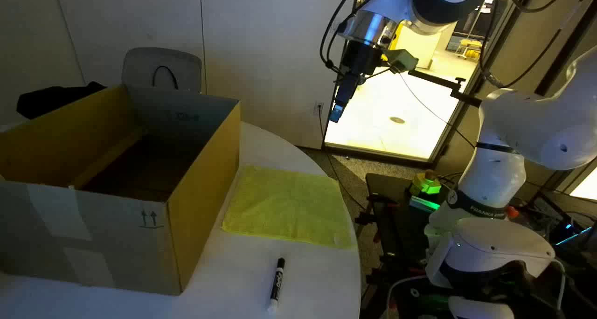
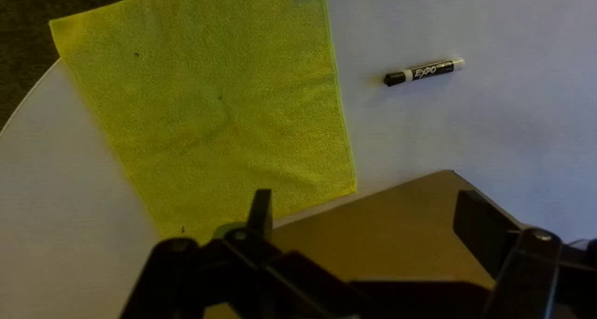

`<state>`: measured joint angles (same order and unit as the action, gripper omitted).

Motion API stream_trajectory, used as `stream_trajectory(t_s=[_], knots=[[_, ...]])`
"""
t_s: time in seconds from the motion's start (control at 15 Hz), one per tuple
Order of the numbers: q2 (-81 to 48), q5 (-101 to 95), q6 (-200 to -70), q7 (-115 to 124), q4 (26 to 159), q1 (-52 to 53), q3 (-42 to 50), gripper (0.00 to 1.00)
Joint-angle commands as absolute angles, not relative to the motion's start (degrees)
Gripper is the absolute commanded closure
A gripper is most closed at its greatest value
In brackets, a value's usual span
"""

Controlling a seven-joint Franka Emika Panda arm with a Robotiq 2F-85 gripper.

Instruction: Put the marker on the yellow cloth, then fold it and put it in the box

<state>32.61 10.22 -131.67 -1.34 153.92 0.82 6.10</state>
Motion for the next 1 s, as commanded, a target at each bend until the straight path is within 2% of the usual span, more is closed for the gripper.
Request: stream_trajectory(t_s=[0.0, 0.33, 0.6, 0.93], knots=[[32.6, 10.6, -131.4, -1.6, 153.7, 0.2, 5.6, 0.00], [29.8, 9.8, -133.7, -2.7, 153.4, 1.4, 4.1, 0.00], [23.8, 9.8, -139.4, -4.0, 153.9, 5.7, -0.8, 0.00], [7.1, 10.2, -148.2, -7.1, 150.5, 14.0, -7.5, 0.00]])
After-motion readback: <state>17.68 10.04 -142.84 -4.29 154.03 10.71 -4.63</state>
